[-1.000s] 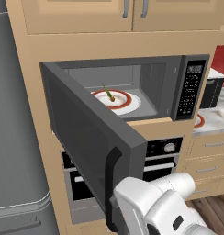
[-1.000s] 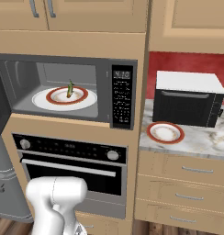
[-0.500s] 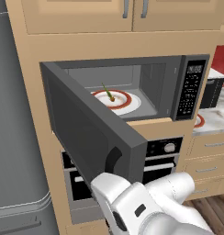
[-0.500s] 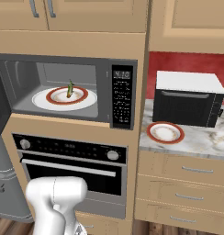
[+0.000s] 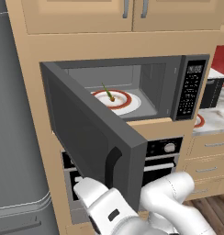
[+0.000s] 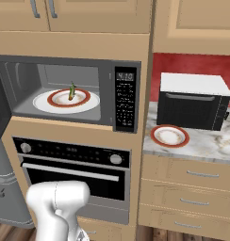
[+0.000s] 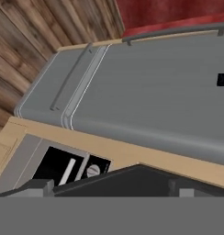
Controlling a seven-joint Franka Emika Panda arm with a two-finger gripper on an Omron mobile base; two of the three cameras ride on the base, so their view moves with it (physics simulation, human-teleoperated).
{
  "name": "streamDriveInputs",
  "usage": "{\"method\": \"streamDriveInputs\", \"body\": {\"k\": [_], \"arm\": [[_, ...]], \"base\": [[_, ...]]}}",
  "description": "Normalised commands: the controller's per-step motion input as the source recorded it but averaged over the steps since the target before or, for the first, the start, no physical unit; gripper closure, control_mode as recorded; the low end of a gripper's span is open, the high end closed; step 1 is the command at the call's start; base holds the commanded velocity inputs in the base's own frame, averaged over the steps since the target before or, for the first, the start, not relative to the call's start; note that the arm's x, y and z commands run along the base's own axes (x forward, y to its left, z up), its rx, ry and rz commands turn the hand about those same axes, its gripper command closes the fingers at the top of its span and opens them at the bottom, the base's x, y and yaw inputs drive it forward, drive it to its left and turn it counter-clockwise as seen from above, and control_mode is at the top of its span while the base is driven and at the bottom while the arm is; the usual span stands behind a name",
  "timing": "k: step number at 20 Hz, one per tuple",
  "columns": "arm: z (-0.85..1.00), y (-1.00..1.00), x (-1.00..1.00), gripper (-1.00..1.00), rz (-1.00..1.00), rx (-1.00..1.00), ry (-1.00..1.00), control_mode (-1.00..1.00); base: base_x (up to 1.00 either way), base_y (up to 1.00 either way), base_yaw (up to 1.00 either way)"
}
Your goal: Pick the fish from the counter and place it in the microwave. Then turn on the microwave.
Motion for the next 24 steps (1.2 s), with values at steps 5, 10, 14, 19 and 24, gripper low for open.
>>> {"method": "streamDriveInputs", "body": {"k": [5, 10, 14, 19, 24], "arm": [[-0.16, -0.01, 0.09, -1.00, -0.06, -0.02, -0.01, -1.00], [-0.08, -0.01, 0.17, -1.00, -0.03, 0.00, 0.00, -1.00], [-0.05, 0.00, 0.14, -1.00, -0.02, 0.00, 0.00, -1.00], [-0.04, -0.07, 0.07, -1.00, -0.04, 0.00, 0.00, -1.00], [-0.02, -0.15, 0.00, -1.00, -0.05, 0.00, 0.00, -1.00]], "base": [[0.00, 0.00, 0.00], [0.00, 0.00, 0.00], [0.00, 0.00, 0.00], [0.00, 0.00, 0.00], [0.00, 0.00, 0.00]]}}
